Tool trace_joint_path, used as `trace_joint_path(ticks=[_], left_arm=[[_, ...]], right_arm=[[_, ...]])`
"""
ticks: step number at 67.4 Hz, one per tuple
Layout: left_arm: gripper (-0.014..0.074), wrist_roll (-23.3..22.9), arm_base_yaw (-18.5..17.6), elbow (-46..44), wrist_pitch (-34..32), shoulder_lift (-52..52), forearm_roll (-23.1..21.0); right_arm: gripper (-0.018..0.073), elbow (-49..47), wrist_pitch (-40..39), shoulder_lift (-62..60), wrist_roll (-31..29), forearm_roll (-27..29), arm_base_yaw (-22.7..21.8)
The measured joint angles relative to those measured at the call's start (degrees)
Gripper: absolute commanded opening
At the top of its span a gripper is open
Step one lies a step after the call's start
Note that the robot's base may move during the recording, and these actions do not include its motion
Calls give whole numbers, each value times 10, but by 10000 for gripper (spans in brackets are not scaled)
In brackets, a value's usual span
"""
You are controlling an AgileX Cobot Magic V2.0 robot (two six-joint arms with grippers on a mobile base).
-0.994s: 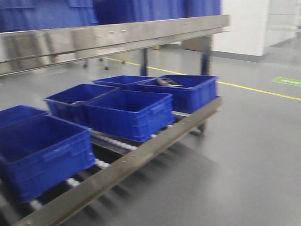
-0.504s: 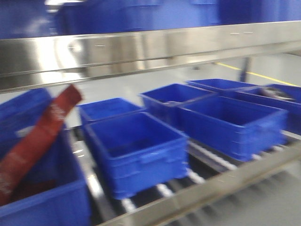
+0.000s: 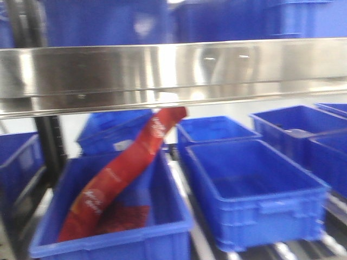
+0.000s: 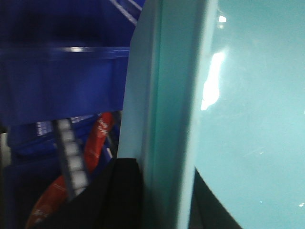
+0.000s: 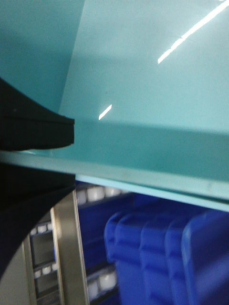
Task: Move two blue bins to right shelf middle
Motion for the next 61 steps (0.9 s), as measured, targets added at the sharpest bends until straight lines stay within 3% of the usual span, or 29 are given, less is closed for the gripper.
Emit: trace_joint_path(ticks=[61], left_arm=[[-111, 0, 0, 0, 0, 0, 1]], right_arm=[[-154, 0, 0, 1, 0, 0, 0]])
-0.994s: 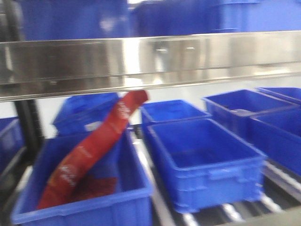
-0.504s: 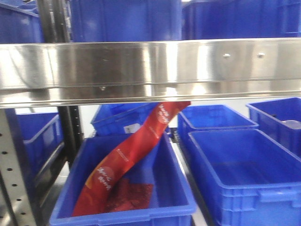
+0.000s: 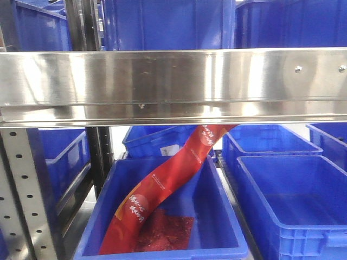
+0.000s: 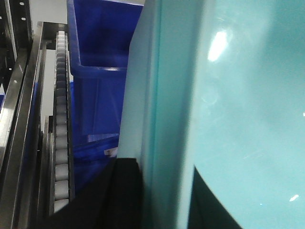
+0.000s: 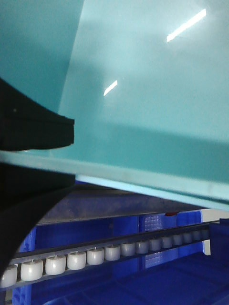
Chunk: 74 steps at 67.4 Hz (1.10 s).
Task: Move two blue bins to right shelf middle
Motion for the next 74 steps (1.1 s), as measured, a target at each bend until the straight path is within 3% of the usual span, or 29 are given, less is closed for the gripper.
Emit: trace_joint_path(ticks=[74], left_arm=[[-111, 0, 0, 0, 0, 0, 0]], right_arm=[[-154, 0, 0, 0, 0, 0, 0]])
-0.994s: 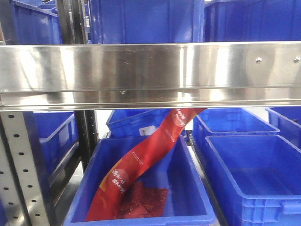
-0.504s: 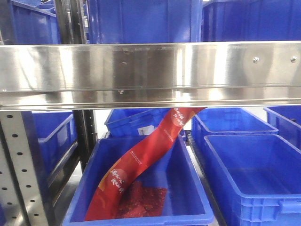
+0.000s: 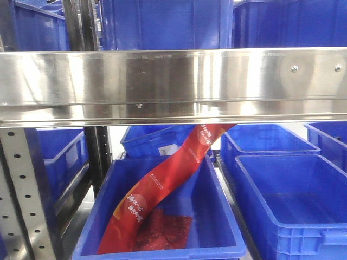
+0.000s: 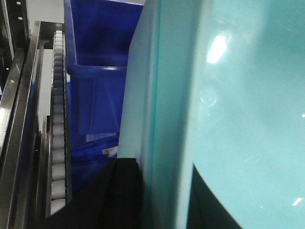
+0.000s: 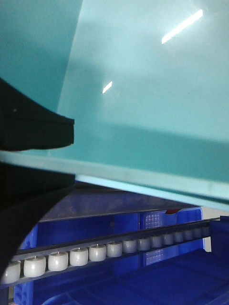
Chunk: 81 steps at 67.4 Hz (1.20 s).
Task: Move two blue bins to right shelf middle
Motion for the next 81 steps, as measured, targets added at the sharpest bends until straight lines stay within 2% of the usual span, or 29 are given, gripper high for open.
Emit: trace_joint_path(ticks=[16, 42, 63, 67, 73, 76, 81], left_arm=[[-111, -2, 0, 0, 6, 10, 9], [-111, -16, 6, 6, 70, 100, 15], [-106, -19, 6, 9, 92, 152, 82], [-62, -19, 6, 9, 93, 158, 92], [92, -19, 6, 9, 93, 160, 104], [197, -19, 6, 9, 88, 160, 105], [322, -17, 6, 8, 73, 160, 103]], right_arm=[[-154, 0, -18, 27, 7, -5, -5], [-154, 0, -76, 119, 23, -16, -42], [-154, 0, -123, 202, 24, -11, -47], [-154, 0, -128, 206, 25, -8, -47], [-154, 0, -138, 210, 25, -5, -47], [-148, 0, -147, 211, 25, -5, -47], [-48, 0, -158, 212, 25, -2, -47]])
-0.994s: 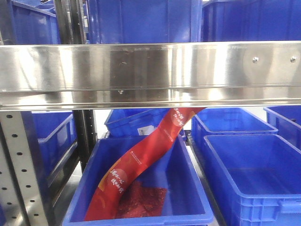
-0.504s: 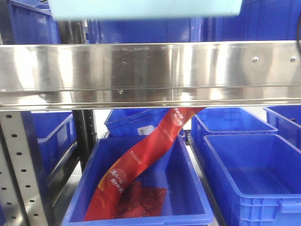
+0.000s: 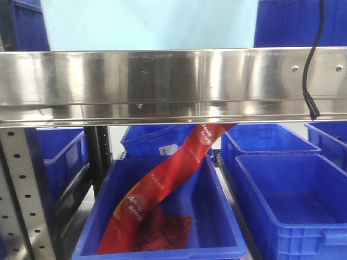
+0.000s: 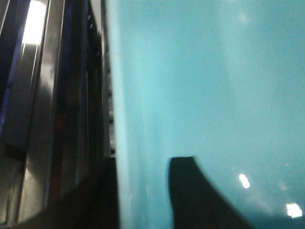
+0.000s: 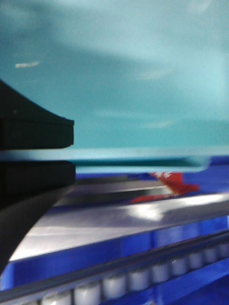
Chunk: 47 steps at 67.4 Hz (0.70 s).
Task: Move two blue bins to right shelf middle
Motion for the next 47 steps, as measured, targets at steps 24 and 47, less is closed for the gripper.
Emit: trace_joint_path(ticks=[24, 47], left_arm=[[426, 0, -6, -3, -43, -1, -20], [412, 0, -6, -21, -41, -15, -23]], right_arm=[[342, -1, -23, 11, 1, 12, 6], [342, -1, 9, -9, 1, -25, 6]])
